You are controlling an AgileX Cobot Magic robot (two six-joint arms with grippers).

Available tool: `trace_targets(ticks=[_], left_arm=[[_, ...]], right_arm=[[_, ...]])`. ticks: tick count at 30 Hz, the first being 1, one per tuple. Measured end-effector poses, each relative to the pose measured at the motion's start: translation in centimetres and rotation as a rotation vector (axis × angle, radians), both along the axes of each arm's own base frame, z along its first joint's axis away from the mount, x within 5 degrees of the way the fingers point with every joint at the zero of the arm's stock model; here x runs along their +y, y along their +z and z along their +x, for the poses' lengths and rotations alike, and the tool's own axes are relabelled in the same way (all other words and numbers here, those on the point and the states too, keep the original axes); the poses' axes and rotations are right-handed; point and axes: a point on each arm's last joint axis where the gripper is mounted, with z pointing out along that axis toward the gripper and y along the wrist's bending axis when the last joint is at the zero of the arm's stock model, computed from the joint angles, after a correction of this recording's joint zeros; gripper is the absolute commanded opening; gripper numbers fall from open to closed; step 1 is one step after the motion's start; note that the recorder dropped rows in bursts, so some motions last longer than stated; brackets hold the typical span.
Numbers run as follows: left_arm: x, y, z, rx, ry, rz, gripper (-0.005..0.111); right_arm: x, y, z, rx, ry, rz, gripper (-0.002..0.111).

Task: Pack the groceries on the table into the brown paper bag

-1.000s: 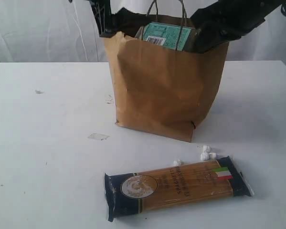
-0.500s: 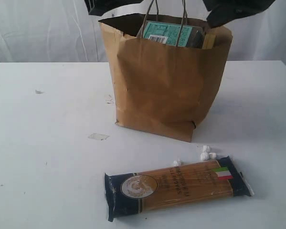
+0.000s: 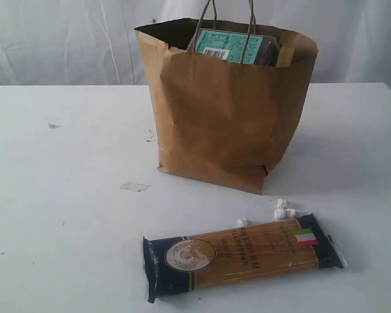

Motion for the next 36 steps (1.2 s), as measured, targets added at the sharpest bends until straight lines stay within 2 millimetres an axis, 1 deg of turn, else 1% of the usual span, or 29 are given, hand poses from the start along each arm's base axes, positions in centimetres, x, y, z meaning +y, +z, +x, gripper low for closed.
trace_targets(ticks=[1,2,4,6,7,8,10,11,12,13,14,15,16,17,18,23,25,28,32,34,36], left_arm=[[0.4,-0.4,-0.1,0.04,0.034,0.041,0.018],[1.4,-1.2,-0.2,0.111,0.102,0.14,0.0],[3.1,-2.5,-0.1,0.238,0.263,0.259,0.001],[5.1,-4.0,0.4,0.347,0.442,0.294,0.001],[6.1,-5.1,0.7,0.405,0.513,0.293,0.001],[7.3,-6.4,1.0,0.464,0.587,0.277,0.001],[9.8,-9.6,1.6,0.583,0.738,0.228,0.001],[11.0,-11.4,1.7,0.637,0.812,0.191,0.001],[12.7,-13.5,1.5,0.695,0.891,0.128,0.001],[13.5,-14.5,1.2,0.719,0.928,0.082,0.001],[14.9,-15.9,0.1,0.734,0.977,-0.019,0.001],[15.6,-16.5,-0.8,0.725,1.003,-0.077,0.001],[16.7,-17.3,-3.0,0.685,1.044,-0.169,0.001],[17.1,-17.6,-4.3,0.646,1.059,-0.213,0.001],[17.4,-18.0,-6.7,0.564,1.074,-0.273,0.001],[17.0,-18.1,-13.0,0.313,1.04,-0.397,0.001],[16.7,-17.4,-15.8,0.189,1.015,-0.463,0.001],[16.2,-16.2,-18.9,0.06,0.987,-0.609,0.001],[15.6,-15.0,-22.1,-0.052,0.922,-0.84,0.001],[15.4,-14.7,-23.1,-0.095,0.894,-0.888,0.001],[15.3,-14.5,-23.6,-0.121,0.88,-0.897,0.001]], right_arm=[[-0.4,-0.2,-0.3,0.01,-0.031,-0.03,0.0],[-1.1,-0.4,-0.7,0.015,-0.078,-0.067,0.0],[-1.8,-1.4,-1.2,0.04,-0.13,-0.115,0.0],[-2.1,-2.9,-1.3,0.085,-0.152,-0.155,0.0],[-2.3,-3.8,-1.1,0.102,-0.159,-0.175,0.0],[-2.4,-4.7,-0.9,0.111,-0.165,-0.196,0.0],[-2.7,-6.9,-0.3,0.145,-0.196,-0.247,0.0],[-3.1,-8.0,0.0,0.159,-0.226,-0.279,0.0],[-3.4,-9.6,0.1,0.171,-0.267,-0.312,0.0],[-3.7,-10.3,0.2,0.174,-0.286,-0.329,0.0],[-3.9,-11.7,0.3,0.179,-0.306,-0.348,0.0],[-3.9,-12.6,0.3,0.182,-0.305,-0.355,0.0],[-3.8,-14.1,0.3,0.189,-0.293,-0.356,0.0],[-3.7,-15.1,0.3,0.2,-0.281,-0.349,0.0],[-3.4,-16.9,0.4,0.228,-0.263,-0.329,0.0],[-2.6,-20.1,1.7,0.333,-0.242,-0.292,0.0],[-2.1,-21.4,2.1,0.389,-0.205,-0.28,0.0],[-1.0,-23.2,2.5,0.49,-0.114,-0.233,0.0],[0.2,-25.0,2.6,0.592,0.036,-0.182,0.0],[0.5,-25.3,2.8,0.585,0.079,-0.173,0.0],[0.6,-25.3,3.2,0.538,0.09,-0.169,0.0]])
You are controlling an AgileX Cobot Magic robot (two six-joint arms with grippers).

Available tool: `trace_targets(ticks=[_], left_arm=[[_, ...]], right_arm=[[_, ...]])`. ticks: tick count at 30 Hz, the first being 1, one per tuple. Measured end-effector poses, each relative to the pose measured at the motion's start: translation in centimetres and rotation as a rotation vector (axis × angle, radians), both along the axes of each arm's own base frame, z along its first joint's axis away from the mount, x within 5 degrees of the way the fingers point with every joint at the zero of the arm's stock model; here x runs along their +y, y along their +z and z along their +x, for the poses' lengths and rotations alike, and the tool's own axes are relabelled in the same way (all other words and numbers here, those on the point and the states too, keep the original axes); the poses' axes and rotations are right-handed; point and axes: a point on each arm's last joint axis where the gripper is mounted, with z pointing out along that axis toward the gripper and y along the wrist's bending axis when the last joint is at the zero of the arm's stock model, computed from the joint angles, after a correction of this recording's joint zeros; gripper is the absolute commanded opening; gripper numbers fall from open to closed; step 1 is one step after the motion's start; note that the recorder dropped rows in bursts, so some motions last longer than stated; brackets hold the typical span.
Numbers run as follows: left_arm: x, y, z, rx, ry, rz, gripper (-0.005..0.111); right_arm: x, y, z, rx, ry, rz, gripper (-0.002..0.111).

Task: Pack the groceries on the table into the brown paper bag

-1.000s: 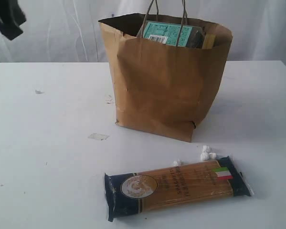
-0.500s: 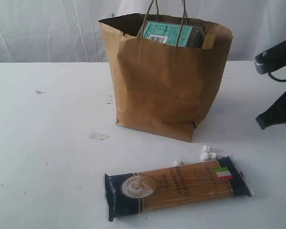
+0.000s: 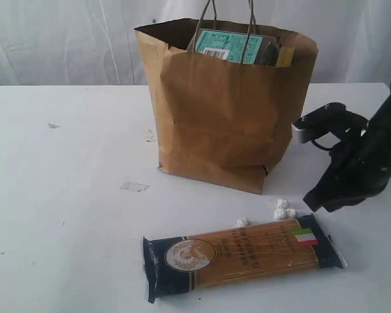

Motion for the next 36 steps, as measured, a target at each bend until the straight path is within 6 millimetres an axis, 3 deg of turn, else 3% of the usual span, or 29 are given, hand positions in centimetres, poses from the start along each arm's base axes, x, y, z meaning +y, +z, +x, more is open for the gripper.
trace_targets(ticks=[3,6,12,15,19,26,36], left_arm=[[0.0,-0.6,0.2,0.017,-0.001,0.005,0.001],[0.1,-2.4,0.8,0.074,-0.002,-0.001,0.001],[0.3,-8.7,2.2,0.24,0.013,-0.108,0.001],[0.4,-10.7,2.5,0.24,0.03,-0.155,0.0],[0.7,-12.2,2.8,0.183,0.038,-0.042,0.0],[0.5,-14.6,2.6,0.307,0.01,0.069,0.0],[0.5,-14.6,2.6,0.313,0.007,0.077,0.0]], right_arm=[[0.1,0.1,0.6,-0.064,-0.003,0.012,0.0],[0.3,-0.1,0.8,-0.071,-0.016,0.032,0.005],[0.5,-1.1,1.2,-0.043,-0.031,0.044,0.036],[0.6,-1.6,1.5,-0.039,-0.04,0.052,0.046],[1.0,-2.0,1.8,-0.036,-0.08,0.107,0.046],[1.9,-3.8,2.5,-0.017,-0.031,0.173,0.046],[1.9,-5.5,3.5,-0.044,-0.038,0.155,0.046]])
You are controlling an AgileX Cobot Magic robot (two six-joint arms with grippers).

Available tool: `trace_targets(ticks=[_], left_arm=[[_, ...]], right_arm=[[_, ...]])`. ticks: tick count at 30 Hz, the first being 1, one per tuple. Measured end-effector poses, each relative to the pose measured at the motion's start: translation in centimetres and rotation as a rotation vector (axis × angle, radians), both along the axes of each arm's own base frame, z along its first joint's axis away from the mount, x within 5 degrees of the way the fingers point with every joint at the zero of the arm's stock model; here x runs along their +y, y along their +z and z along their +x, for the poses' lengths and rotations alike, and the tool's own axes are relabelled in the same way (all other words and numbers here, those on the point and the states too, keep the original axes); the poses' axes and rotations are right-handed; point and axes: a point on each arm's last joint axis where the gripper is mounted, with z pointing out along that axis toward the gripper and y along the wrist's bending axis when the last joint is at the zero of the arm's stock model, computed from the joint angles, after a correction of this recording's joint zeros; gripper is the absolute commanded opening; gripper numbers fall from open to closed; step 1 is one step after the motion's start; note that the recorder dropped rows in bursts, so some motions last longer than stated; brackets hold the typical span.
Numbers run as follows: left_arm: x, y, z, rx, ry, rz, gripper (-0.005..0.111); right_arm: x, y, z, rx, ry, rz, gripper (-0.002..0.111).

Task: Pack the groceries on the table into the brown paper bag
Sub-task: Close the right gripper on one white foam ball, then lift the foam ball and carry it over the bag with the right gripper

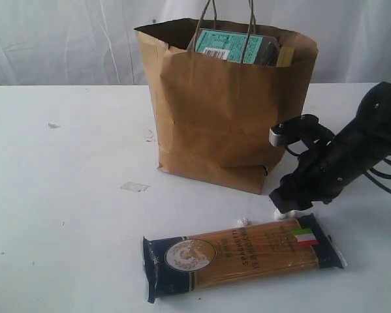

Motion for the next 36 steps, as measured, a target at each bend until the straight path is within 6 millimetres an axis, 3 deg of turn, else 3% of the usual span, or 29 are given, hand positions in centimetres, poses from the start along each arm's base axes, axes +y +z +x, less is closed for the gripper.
trace_targets(ticks=[9,17,25,29,36], left_arm=[[0.0,0.0,0.0,-0.001,0.002,-0.007,0.0],[0.0,0.0,0.0,-0.001,0.003,-0.009,0.0],[0.0,0.0,0.0,0.001,0.003,-0.013,0.0],[0.0,0.0,0.0,-0.001,0.003,-0.012,0.0],[0.0,0.3,0.1,-0.034,0.009,-0.011,0.0]], right_arm=[[0.0,-1.7,0.2,0.049,-0.003,-0.01,0.041],[0.1,-2.0,0.2,0.064,-0.006,-0.005,0.0],[0.1,-1.9,-0.2,0.122,-0.019,0.001,0.0],[0.0,-0.7,-0.6,0.129,-0.043,0.0,0.0],[-0.2,3.7,-1.9,0.07,-0.081,0.036,0.0]])
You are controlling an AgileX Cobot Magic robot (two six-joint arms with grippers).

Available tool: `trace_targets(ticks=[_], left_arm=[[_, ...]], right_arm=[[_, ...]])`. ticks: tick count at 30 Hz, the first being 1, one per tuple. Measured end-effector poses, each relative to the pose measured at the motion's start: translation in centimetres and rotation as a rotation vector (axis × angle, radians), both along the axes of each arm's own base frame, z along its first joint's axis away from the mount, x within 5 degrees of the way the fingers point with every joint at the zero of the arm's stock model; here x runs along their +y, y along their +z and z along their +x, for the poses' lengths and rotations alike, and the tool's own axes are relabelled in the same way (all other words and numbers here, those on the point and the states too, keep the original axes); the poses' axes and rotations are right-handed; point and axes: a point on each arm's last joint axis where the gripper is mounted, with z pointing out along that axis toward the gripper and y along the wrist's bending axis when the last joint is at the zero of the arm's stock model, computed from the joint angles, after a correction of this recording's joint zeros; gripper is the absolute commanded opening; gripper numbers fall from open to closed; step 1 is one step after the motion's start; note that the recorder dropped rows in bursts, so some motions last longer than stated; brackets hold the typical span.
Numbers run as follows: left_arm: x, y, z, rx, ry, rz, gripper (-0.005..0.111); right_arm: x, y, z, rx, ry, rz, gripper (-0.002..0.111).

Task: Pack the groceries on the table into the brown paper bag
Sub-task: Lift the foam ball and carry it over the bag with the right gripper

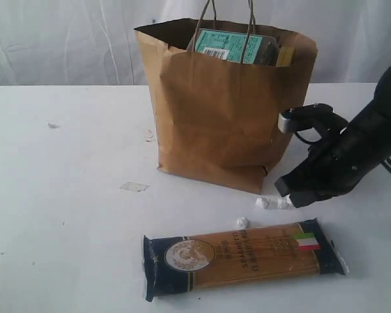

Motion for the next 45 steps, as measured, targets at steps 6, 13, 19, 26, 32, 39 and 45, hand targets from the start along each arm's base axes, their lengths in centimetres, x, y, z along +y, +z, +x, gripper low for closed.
trace_targets(ticks=[6,13,19,26,32,39,45], left_arm=[[0.0,0.0,0.0,-0.003,0.001,0.0,0.0],[0.0,0.0,0.0,-0.003,0.001,0.0,0.0],[0.0,0.0,0.0,-0.003,0.001,0.0,0.0],[0.0,0.0,0.0,-0.003,0.001,0.0,0.0],[0.0,0.0,0.0,-0.003,0.001,0.0,0.0],[0.0,0.0,0.0,-0.003,0.001,0.0,0.0],[0.0,0.0,0.0,-0.003,0.001,0.0,0.0]], right_arm=[[-0.4,2.2,-3.4,-0.024,-0.041,0.055,0.0],[-1.3,6.7,-9.1,-0.321,-0.125,0.209,0.0],[-2.2,7.6,-13.8,-0.438,-0.106,0.243,0.0],[-1.7,11.5,-14.7,-0.459,-0.157,0.385,0.0],[0.0,16.0,-9.2,-0.359,-0.103,0.404,0.0],[2.4,19.4,1.1,-0.334,-0.075,0.418,0.0],[2.0,19.9,4.1,-0.482,-0.118,0.346,0.0]])
